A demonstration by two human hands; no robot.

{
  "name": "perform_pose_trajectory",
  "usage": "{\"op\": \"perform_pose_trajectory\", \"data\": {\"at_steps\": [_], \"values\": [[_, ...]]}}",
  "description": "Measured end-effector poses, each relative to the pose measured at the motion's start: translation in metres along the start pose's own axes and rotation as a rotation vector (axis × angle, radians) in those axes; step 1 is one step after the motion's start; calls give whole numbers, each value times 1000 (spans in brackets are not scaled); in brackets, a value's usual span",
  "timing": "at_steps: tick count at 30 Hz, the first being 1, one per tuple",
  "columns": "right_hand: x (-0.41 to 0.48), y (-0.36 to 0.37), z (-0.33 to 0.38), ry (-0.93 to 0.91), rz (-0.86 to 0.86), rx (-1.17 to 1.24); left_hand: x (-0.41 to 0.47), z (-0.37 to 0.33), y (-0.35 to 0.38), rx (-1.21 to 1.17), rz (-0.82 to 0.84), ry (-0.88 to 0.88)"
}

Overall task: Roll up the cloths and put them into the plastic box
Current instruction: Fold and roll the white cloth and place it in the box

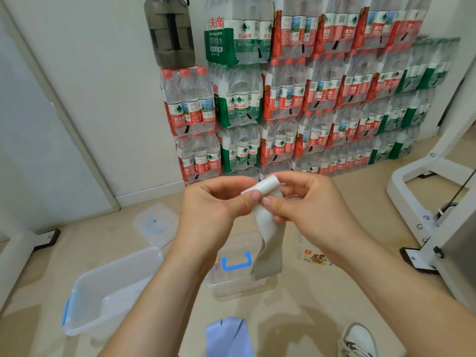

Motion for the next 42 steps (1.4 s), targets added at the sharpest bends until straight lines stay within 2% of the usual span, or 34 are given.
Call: {"op": "perform_pose_trajectory", "data": {"at_steps": [4, 15, 19, 22, 26, 30, 37, 42], "values": [[0, -1, 4, 16, 61, -35, -2, -1, 1, 45, -17, 36], [-1, -1, 4, 35, 166, 109, 2, -8, 2, 206, -18, 171], [1, -3, 1, 58, 76, 204, 2, -6, 4, 266, -13, 210], [2, -6, 1, 80, 29, 278, 2, -4, 4, 225, 22, 201], [0, -8, 3, 71, 59, 323, 2, 2, 4, 159, 144, 99], [0, -6, 5, 40, 98, 275, 0, 2, 6, 126, 189, 39], [-4, 1, 5, 44, 220, 103, 1, 7, 2, -30, 117, 6], [-3, 1, -1, 79, 172, 47, 1, 6, 1, -7, 47, 31]]}}
Point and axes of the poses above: each hand's wrist, its own x-axis towards the middle knuckle, its own y-axis out of the palm, z = x × y, the point moved 5 cm from there along x, towards the middle knuckle, and after that the axes turned 3 degrees about y, right-handed, at the moved point
